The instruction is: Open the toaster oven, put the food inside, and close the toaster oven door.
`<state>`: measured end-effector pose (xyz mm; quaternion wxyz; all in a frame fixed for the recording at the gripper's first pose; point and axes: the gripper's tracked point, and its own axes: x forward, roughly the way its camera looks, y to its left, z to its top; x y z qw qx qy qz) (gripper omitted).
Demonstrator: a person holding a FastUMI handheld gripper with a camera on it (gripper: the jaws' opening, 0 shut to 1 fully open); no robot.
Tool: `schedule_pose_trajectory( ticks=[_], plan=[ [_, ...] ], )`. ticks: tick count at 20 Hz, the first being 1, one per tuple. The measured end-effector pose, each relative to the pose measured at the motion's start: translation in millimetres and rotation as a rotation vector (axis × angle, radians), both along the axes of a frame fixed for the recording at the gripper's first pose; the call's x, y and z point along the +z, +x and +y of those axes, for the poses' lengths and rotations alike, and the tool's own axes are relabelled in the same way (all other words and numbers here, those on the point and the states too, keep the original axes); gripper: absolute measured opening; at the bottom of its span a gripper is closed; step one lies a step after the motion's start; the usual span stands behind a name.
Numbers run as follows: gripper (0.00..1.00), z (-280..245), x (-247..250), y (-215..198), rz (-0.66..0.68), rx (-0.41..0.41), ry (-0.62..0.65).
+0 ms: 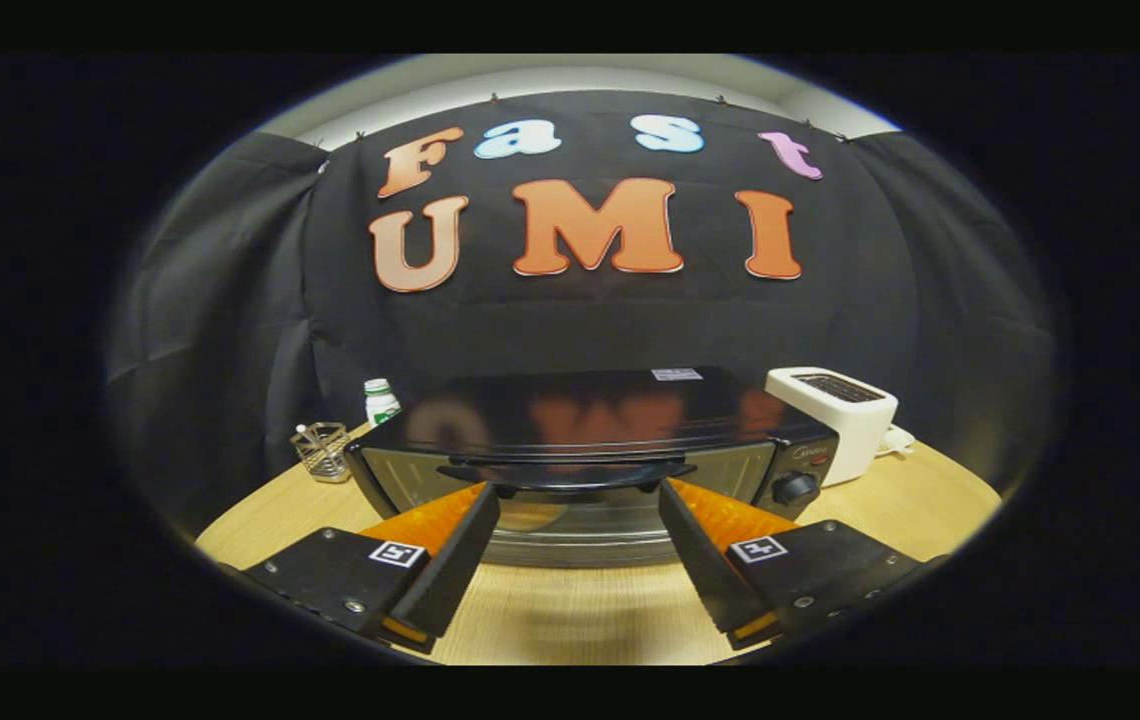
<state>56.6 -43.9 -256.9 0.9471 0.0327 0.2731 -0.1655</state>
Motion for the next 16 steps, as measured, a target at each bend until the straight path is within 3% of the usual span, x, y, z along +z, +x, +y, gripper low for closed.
schedule_pose_trajectory(
  ticks=[6, 16],
  plan=[
    [0.95, 5, 32, -9, -0.065, 0.040, -0.018],
    [0.97, 4, 123, -70, -0.215, 0.116, -0.076]
  ],
)
